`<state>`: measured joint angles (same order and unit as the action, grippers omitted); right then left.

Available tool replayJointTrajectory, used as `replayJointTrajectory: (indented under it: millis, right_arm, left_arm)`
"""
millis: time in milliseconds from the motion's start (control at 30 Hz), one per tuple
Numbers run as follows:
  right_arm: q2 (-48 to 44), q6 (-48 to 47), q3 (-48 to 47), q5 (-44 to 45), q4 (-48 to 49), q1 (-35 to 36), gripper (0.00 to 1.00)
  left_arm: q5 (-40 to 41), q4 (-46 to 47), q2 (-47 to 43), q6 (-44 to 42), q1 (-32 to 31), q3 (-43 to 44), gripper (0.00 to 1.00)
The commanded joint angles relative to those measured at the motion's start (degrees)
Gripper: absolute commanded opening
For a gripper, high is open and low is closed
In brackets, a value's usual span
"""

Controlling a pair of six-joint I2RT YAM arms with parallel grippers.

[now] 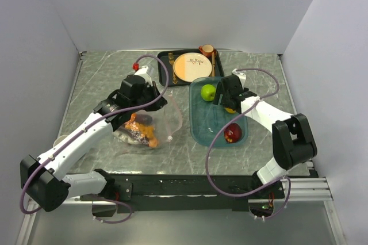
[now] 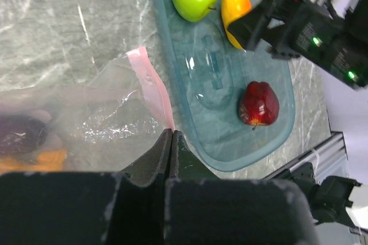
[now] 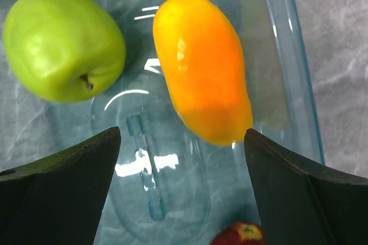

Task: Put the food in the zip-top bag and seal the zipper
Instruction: Pick up the fake fruit from the bin.

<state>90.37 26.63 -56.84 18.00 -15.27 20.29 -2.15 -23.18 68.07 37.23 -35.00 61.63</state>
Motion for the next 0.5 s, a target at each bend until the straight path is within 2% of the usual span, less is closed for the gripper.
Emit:
replayJointTrajectory:
  millis: [0,300,467]
  right_arm:
    - [3.0,-2.5,-3.1,-0.3,4.0,-1.5,0.94]
    - [7.4,-3.6,-6.2,-0.6,3.1,-2.5,0.94]
    - [9.6,-3.6,-8.1,-1.4,1.2,-2.6,0.88]
  left_arm:
    - [-1.7,3.5,-0.6,1.1,-1.0,0.2,0.01]
    - [-0.9,2.5,-0.8,0.9,-1.6,1.2,0.01]
    - [-0.7,2.8,-1.3,1.3,-1.6,0.5,0.01]
